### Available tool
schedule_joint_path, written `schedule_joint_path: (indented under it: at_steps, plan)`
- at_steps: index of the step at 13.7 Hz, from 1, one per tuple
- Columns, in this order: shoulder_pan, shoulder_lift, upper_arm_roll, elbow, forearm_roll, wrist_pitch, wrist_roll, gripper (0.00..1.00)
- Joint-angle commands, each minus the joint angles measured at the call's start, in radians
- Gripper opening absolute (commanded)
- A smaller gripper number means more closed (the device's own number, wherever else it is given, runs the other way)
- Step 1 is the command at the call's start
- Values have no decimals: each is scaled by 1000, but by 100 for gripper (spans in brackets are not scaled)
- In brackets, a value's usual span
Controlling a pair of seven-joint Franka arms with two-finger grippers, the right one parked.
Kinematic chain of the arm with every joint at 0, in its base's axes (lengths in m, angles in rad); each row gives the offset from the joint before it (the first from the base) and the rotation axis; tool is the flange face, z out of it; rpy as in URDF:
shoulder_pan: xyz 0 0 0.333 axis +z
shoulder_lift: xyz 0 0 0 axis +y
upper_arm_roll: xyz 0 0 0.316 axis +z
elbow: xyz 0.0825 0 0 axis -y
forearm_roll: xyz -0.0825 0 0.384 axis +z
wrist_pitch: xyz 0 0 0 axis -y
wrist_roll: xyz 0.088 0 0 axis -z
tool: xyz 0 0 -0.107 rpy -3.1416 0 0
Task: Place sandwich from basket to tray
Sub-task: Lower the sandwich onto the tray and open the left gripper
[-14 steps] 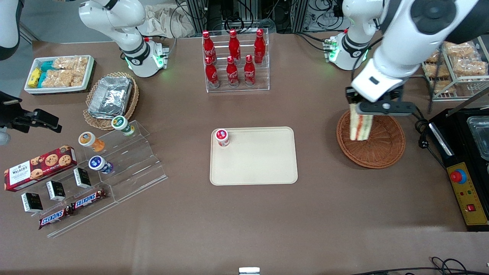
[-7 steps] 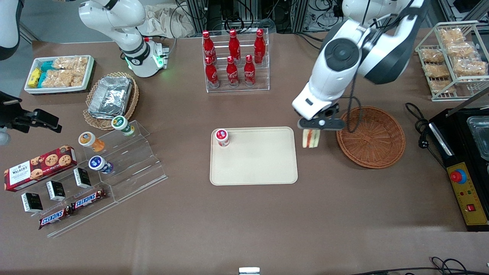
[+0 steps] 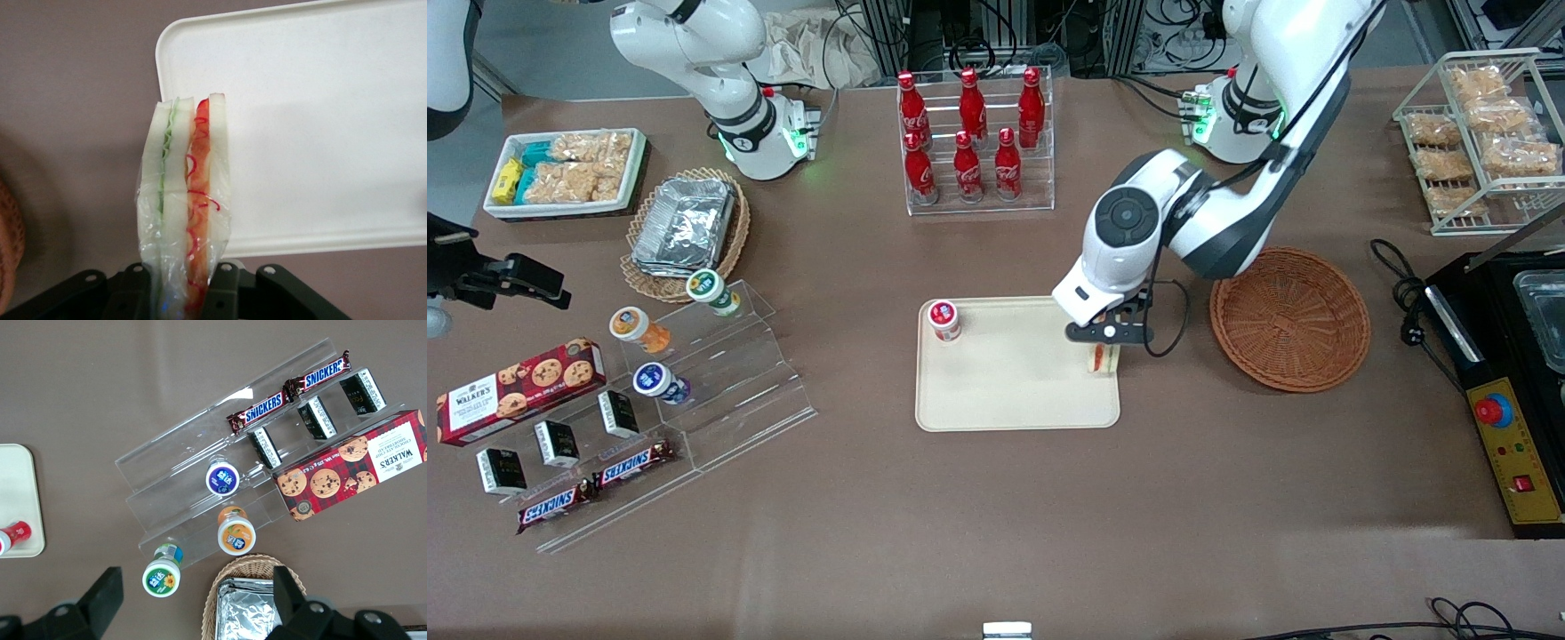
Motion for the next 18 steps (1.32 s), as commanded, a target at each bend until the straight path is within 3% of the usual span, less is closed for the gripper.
schedule_joint_path:
  at_steps: [1,8,10,11,12,18]
  plan:
    - [-24,81,0,34,101,39,-107,0]
    - [-33,196,5,86,212,76,-167,0]
    - [-33,198,5,86,213,87,-166,47]
    - [-33,204,5,86,215,93,-164,89]
    - [-34,205,6,86,215,94,-164,100]
    - [-22,175,5,87,209,87,-166,100]
